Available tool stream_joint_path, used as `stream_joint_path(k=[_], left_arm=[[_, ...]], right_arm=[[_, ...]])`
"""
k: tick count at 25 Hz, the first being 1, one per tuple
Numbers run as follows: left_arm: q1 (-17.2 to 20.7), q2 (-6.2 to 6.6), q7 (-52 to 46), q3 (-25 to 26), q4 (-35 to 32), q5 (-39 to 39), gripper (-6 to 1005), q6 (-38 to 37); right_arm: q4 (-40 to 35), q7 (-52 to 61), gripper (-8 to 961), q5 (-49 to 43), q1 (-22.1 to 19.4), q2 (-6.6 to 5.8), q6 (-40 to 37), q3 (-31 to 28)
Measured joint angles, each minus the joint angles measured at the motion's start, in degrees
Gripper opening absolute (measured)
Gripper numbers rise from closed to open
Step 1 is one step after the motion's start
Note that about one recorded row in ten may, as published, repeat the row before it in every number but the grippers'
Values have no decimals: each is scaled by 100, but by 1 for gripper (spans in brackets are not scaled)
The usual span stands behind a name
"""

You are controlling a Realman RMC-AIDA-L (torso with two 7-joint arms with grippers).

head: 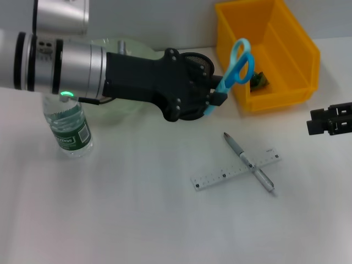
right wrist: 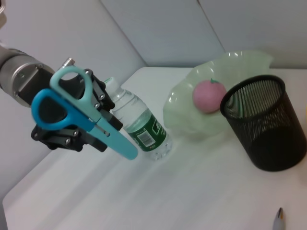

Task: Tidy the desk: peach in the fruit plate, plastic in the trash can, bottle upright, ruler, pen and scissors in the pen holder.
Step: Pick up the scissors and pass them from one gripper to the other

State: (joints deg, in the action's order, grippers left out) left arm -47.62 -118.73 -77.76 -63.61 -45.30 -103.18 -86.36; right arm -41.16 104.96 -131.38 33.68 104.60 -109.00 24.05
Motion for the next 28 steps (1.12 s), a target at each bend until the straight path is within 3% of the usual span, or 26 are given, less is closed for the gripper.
stream_joint_path(k=[6,12,17,28], left_arm=[[406,23,-1528,-765,-1526,-578,242,376],[462,35,-2929,-1299,-2736,-1772,244,272],[321,25,-3619,-1620,-3188,-2603,246,74],[112,11,-4040,-1767,-3586,-3238,250,-331]], right_arm=[[-51,190,725,14,65,-27,-62,-27],[-265,621,725,21,34,-37,-405,-161],[-548,1578,724,26,66,-70,-542,-361],[-586,2679,724,241,409,-148,-772,-466]])
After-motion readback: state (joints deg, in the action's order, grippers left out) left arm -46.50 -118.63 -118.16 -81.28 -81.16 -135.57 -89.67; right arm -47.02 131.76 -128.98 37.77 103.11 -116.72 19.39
